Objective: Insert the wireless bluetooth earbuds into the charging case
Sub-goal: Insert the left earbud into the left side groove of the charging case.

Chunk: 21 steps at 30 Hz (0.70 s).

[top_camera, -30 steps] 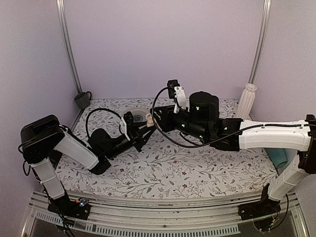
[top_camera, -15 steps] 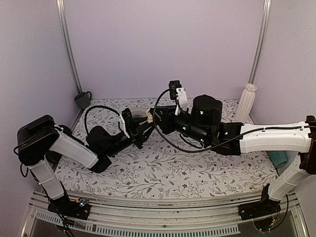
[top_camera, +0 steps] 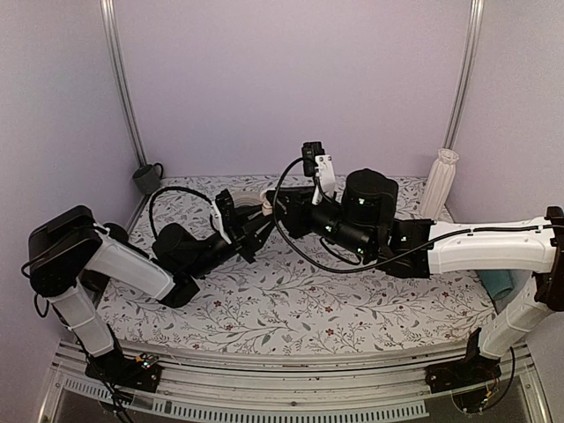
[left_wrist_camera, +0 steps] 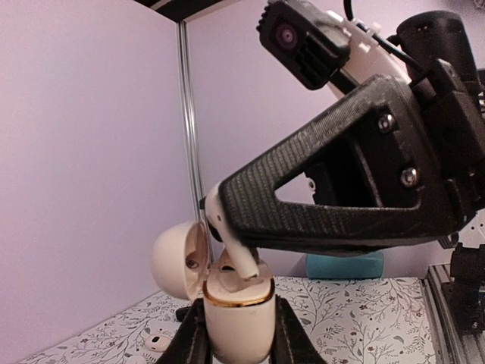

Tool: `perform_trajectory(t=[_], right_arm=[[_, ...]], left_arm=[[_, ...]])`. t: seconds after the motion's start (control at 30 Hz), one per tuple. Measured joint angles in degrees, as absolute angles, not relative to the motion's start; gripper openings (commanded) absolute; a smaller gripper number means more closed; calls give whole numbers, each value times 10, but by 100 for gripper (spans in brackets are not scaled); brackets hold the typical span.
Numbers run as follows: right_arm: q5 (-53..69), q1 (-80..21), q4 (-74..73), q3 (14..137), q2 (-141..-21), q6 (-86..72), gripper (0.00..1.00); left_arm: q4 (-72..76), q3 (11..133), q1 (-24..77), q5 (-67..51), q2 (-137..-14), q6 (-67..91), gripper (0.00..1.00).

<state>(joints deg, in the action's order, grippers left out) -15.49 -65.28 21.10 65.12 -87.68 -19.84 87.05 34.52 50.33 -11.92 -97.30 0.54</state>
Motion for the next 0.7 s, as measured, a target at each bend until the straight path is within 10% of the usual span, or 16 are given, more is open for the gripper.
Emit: perform_trajectory(t=[0.7], right_arm=[[-152, -658, 216, 652, -879, -201, 23]], left_arm=[[870, 346, 504, -109, -960, -7, 0]])
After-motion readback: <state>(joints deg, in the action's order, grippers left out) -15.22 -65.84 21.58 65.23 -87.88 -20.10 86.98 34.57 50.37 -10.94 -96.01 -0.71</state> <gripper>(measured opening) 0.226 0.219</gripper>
